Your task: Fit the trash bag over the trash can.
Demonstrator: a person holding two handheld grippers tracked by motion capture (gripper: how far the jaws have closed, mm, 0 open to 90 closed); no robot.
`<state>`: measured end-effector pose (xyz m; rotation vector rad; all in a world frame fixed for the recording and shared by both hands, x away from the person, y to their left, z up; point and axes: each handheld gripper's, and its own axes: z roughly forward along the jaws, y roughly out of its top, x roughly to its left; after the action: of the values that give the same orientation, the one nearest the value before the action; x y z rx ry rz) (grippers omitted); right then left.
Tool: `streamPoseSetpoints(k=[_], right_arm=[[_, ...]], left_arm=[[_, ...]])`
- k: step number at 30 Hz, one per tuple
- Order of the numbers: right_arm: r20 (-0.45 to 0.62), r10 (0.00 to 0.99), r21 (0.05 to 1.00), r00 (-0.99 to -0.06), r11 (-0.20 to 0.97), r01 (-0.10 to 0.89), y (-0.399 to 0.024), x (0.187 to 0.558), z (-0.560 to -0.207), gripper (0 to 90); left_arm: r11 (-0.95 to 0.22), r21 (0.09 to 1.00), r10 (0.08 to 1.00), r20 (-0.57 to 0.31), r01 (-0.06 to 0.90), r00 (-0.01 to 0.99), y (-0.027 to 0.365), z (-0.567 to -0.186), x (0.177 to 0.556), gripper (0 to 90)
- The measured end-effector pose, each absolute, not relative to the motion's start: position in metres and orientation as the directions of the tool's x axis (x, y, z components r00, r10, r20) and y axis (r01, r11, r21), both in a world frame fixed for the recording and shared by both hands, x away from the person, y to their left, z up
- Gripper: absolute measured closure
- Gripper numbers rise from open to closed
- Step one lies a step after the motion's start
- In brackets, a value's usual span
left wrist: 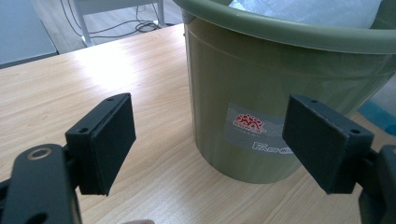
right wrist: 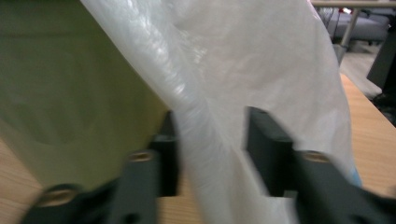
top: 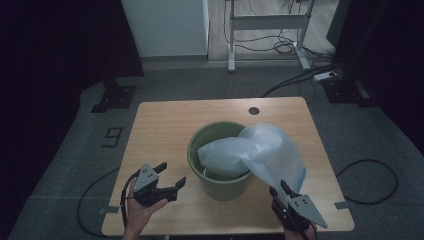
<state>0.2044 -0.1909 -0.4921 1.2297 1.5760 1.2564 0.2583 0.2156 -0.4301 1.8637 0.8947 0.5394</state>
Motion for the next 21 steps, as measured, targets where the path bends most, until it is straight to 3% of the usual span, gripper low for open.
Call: streamPoseSetpoints(k=[4, 7, 9, 14, 16, 21], right_arm=[[-0.028, 0.980, 0.985, -0.196, 0.061, 0.161, -0.203, 0.208, -0.482, 88.7], [-0.057, 0.982, 0.990, -0.182, 0.079, 0.118, -0.210, 0.210, -0.469, 88.9], [-0.105, 0.980, 0.993, -0.171, 0.113, 0.039, -0.217, 0.213, -0.444, 89.0], [-0.138, 0.966, 0.990, -0.218, 0.129, -0.055, -0.219, 0.223, -0.402, 89.0], [-0.136, 0.953, 0.989, -0.271, 0.114, -0.095, -0.211, 0.230, -0.373, 89.0], [-0.177, 0.905, 0.980, -0.386, 0.127, -0.152, -0.181, 0.236, -0.342, 89.0]], left_arm=[[-0.261, 0.904, 0.775, -0.012, 0.338, 0.632, 0.217, -0.426, 0.256, 17.1], [-0.260, 0.907, 0.775, -0.010, 0.332, 0.632, 0.217, -0.424, 0.255, 17.2], [-0.261, 0.910, 0.773, -0.004, 0.323, 0.635, 0.215, -0.421, 0.254, 17.3], [-0.272, 0.910, 0.766, 0.009, 0.311, 0.643, 0.209, -0.416, 0.253, 17.4], [-0.282, 0.913, 0.755, 0.021, 0.295, 0.655, 0.204, -0.412, 0.251, 17.4], [-0.283, 0.920, 0.740, 0.030, 0.270, 0.672, 0.195, -0.403, 0.248, 17.4]])
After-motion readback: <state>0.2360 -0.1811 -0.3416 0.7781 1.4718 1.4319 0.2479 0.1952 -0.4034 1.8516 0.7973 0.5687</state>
